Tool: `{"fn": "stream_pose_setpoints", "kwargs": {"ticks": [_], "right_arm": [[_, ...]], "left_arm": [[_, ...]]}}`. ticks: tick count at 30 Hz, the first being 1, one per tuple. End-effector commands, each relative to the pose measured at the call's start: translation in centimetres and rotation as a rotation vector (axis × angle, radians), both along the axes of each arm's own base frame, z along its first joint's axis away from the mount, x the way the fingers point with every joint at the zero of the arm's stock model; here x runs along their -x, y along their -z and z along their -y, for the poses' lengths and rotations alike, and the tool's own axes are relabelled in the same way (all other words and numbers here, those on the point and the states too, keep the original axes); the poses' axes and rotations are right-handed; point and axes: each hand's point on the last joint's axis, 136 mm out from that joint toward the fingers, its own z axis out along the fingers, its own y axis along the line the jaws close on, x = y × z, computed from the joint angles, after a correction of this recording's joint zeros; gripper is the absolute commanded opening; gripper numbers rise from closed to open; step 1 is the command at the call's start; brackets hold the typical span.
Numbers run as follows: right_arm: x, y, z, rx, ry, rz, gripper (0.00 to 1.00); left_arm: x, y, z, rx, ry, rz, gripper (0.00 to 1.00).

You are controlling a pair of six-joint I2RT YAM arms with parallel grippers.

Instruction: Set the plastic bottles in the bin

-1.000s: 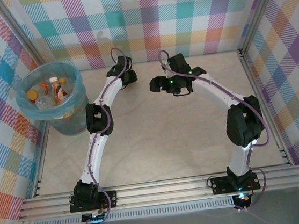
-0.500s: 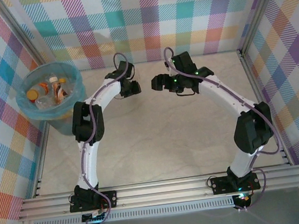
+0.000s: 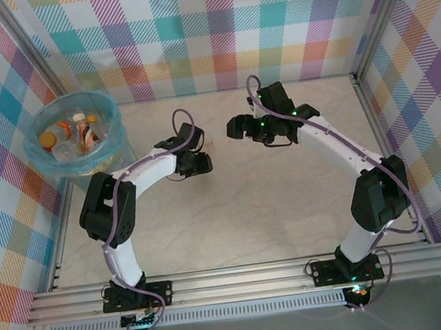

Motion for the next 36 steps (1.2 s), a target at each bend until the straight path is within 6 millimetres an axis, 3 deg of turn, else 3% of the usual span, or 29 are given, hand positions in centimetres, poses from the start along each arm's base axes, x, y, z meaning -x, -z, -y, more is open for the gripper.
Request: {"fn": "stream_pose_setpoints", "kwargs": {"ticks": [1,5,10,13,21,28,36], "right_arm": [[0.4,-0.7,0.0,-0.036,0.007,-0.014,0.78],[0.3,-0.5,-0.3,-0.051,0.010,-0.033,0.78],[0.0,-0.1,-1.1,-0.089,0.007,-0.065,0.79],[0.0,0.0,-2.0,-0.129,-0.008,-0.104,0.81],[-0.2,-2.8,-4.8,-0.297,-0.087,-0.134,0.88],[0.4,-4.9,-7.1,-0.369,-0.172,-0.102,0.90],[2.4,-6.3,-10.8,-0.444,-0.265,-0.056,0.88]], "left_arm": [[-0.3,-2.6,0.8,0.056,0.001,0.085,0.32],[0.2,-4.2,1.2,0.091,0.020,0.135,0.32],[0.9,-4.7,1.1,0.103,0.030,0.164,0.31],[1.3,-7.5,2.5,0.176,0.101,0.296,0.31],[3.5,-13.9,3.0,0.242,0.240,0.527,0.30],[4.5,-16.3,2.6,0.284,0.244,0.597,0.30],[5.5,-19.1,2.4,0.348,0.219,0.690,0.31]]}}
